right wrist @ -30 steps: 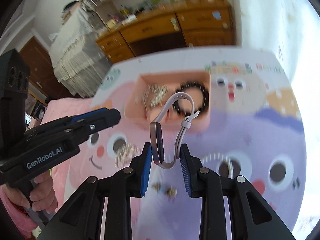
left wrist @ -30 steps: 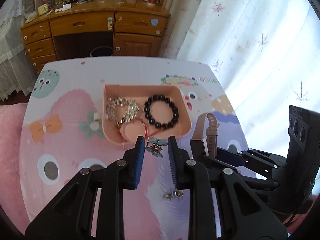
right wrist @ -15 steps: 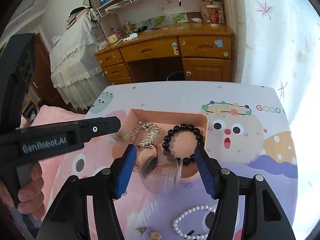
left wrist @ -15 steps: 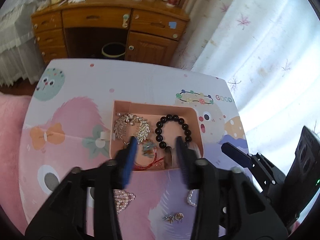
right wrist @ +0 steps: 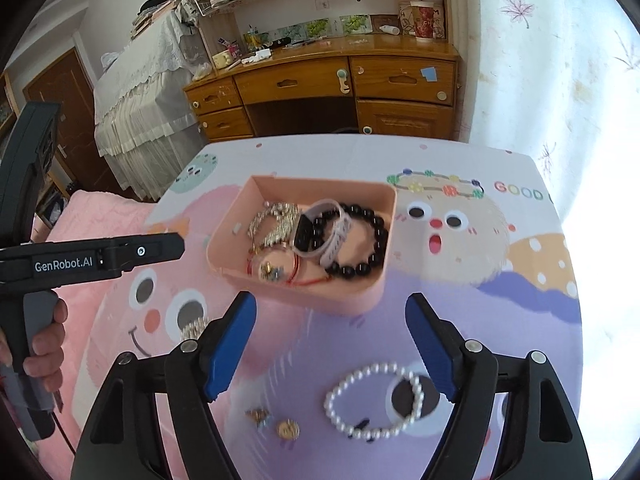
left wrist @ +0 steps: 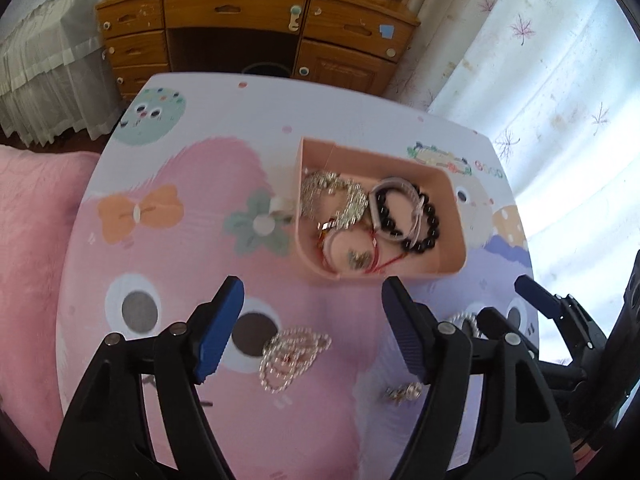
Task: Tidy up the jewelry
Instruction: 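Move both tools back toward the pearl strands and small brooches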
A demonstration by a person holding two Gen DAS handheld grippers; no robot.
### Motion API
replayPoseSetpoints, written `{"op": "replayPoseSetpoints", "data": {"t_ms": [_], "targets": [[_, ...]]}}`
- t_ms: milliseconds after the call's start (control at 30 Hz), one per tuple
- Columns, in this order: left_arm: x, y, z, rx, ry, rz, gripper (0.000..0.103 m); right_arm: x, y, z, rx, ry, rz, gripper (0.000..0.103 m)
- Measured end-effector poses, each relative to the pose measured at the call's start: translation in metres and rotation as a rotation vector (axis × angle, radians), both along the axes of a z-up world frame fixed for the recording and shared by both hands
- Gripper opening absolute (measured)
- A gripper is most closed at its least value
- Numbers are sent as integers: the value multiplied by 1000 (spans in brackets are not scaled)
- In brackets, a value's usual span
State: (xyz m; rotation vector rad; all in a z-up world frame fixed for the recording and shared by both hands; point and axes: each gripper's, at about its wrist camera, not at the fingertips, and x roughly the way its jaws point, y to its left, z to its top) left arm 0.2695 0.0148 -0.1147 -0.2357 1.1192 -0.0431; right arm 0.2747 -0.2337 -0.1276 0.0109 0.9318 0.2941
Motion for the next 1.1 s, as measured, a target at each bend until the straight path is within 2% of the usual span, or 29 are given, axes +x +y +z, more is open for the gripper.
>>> {"op": "replayPoseSetpoints", "data": {"t_ms": [167,367,533,633,667,700,767,1100], "targets": [[-28,4,-37,-8,58,-12,71,-48,8,-19,0,-30,-8,80],[-48,2,-72,-10,58,-80,71,-100,30,-43,-30,-66,-17,80],[-52,1,-87,-26,42,-115,72,-128,58,-59,-57,-100,-4,79],[-54,-8,-90,30,7,-157,72,-129,78,-72,-134,-62,-18,68],[-56,-11,-91,44,-12,-172,72,-127,84,-78,-164,-29,-35,59],[-56,-14,-92,50,-22,-189,72,-125,87,-81,-173,-7,-46,50],[-56,-18,-93,50,-34,-222,72,-125,93,-88,-164,13,-74,44],[-56,-24,-95,74,-110,-285,72,-120,105,-99,-165,7,-118,39]]}}
